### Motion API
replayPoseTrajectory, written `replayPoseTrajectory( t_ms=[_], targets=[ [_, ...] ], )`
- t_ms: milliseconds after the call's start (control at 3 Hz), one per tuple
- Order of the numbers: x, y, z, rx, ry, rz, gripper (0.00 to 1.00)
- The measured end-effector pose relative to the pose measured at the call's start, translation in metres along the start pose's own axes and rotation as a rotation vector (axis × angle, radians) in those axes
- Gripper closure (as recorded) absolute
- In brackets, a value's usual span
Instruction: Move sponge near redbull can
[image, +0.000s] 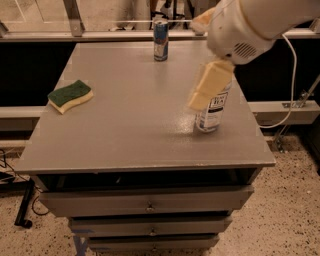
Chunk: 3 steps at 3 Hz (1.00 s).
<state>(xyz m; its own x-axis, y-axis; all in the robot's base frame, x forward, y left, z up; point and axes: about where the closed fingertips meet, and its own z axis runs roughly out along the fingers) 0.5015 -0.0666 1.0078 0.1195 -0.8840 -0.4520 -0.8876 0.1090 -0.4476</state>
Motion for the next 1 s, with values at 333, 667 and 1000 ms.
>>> replayPoseTrajectory(
  t_ms=[333, 667, 1000],
  targets=[
    [-0.023, -0.005, 0.055, -0.063, -0.179, 0.088, 0.00],
    [-0.065, -0.019, 0.100, -0.114, -0.345, 0.144, 0.00],
    [-0.065, -0.019, 0.100, -0.114, -0.346, 0.144, 0.00]
  ],
)
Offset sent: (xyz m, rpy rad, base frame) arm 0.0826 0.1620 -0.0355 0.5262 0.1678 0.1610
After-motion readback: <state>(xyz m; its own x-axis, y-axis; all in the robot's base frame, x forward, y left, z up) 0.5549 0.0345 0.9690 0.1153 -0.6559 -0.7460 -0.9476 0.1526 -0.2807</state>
